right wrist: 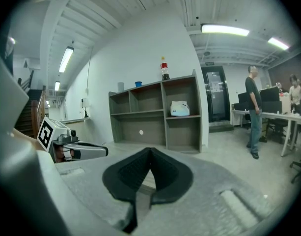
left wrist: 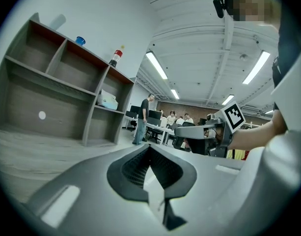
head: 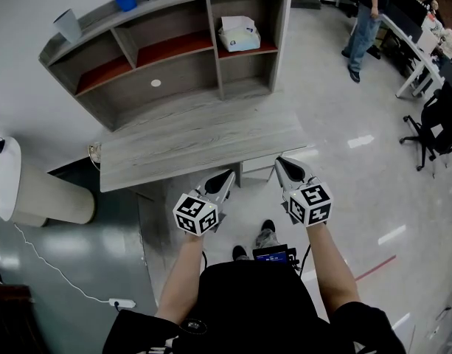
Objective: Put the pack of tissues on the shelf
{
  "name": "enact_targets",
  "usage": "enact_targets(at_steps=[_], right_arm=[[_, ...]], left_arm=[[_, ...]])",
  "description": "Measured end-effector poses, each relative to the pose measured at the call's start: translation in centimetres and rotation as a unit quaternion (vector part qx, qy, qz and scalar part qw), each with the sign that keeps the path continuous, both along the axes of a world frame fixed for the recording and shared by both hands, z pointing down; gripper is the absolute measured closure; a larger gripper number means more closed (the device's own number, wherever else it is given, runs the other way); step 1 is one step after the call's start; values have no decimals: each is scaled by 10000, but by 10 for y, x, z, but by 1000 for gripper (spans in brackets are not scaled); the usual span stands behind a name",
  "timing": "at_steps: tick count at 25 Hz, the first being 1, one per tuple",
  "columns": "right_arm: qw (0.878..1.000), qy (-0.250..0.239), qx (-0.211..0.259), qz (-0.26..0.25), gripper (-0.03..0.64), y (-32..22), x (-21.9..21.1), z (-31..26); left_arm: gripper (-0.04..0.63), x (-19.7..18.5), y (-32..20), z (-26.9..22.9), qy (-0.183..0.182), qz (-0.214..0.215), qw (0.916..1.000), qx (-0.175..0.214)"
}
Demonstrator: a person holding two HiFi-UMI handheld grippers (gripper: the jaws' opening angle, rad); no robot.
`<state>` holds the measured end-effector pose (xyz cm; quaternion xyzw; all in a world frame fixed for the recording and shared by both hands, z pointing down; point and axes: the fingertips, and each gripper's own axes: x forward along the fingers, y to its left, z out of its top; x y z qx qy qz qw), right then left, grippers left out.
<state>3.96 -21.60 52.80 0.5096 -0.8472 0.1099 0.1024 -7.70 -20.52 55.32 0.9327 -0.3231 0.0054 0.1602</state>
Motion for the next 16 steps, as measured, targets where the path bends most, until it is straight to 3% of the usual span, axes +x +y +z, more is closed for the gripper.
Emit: enact_targets(at_steps=[9,16], right_arm=[[10000,-11,10,61,617,8,0,3],[10000,14,96,18,617,7,0,-3]], left_arm=[[604,5,6,-5,176,10,9998,31],[604,11,6,-1,-212,61,9997,51]])
